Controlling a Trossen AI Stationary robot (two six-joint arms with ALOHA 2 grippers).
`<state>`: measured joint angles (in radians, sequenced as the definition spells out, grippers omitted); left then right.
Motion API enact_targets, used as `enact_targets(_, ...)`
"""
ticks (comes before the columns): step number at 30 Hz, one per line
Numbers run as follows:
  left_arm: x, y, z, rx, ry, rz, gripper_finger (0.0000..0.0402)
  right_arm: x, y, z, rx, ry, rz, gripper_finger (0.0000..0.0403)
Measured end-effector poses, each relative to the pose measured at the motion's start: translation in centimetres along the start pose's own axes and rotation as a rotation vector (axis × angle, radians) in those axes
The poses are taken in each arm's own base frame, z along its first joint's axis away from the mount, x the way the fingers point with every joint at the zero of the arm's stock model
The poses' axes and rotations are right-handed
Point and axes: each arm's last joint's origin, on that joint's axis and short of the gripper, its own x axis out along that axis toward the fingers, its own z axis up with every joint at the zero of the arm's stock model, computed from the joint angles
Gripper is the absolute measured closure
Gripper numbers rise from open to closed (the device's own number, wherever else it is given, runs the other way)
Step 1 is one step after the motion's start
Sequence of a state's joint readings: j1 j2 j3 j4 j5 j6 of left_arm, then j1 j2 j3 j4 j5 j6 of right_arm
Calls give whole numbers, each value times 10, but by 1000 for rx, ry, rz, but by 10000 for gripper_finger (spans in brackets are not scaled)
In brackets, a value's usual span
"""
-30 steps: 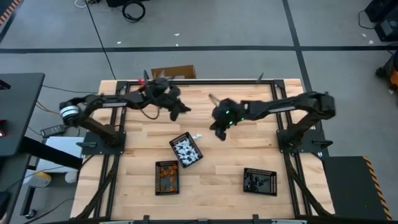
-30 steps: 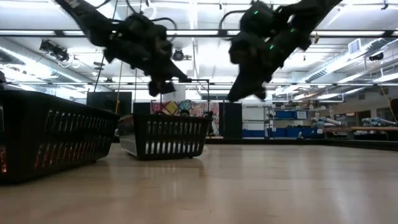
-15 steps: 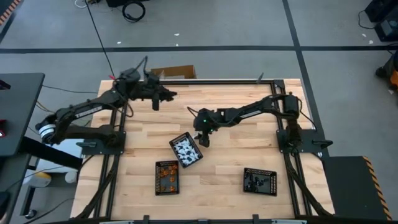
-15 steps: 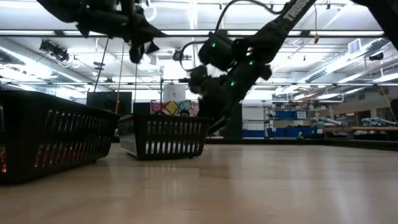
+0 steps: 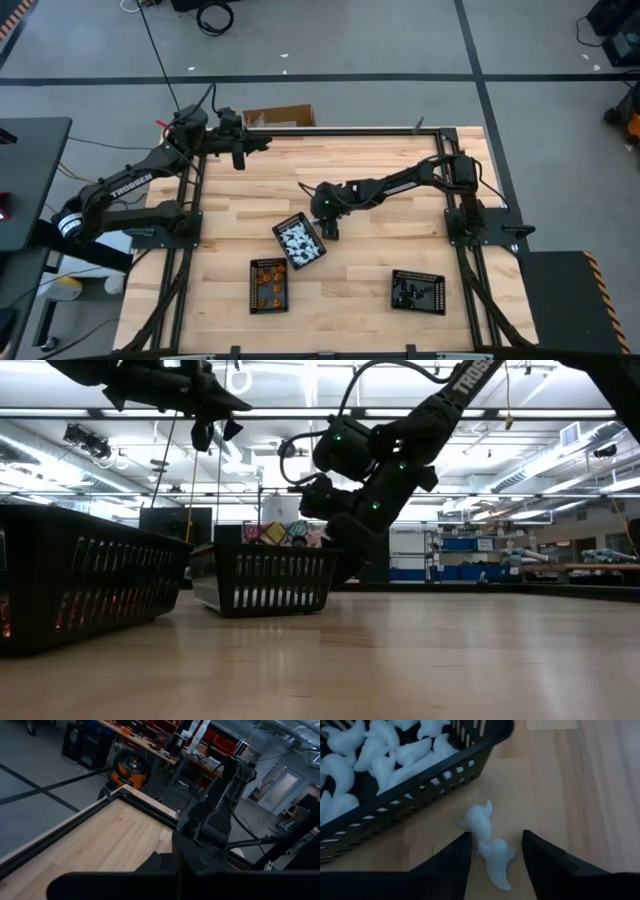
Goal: Sort Halloween decoration
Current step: Put the white ghost toy into the middle black basket
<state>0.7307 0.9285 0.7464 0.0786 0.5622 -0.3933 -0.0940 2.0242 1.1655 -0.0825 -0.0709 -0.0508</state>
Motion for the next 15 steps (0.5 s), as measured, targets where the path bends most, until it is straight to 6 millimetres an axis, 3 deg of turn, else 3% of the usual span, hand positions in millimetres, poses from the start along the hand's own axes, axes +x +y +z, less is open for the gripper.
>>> enact_targets(9,0,0,0,8,0,-1,402,-1,5,-3,-33,35,-14,319)
enact_targets(15,0,0,0,16,0,0,402,-5,3,-2,-30,37,-17,338)
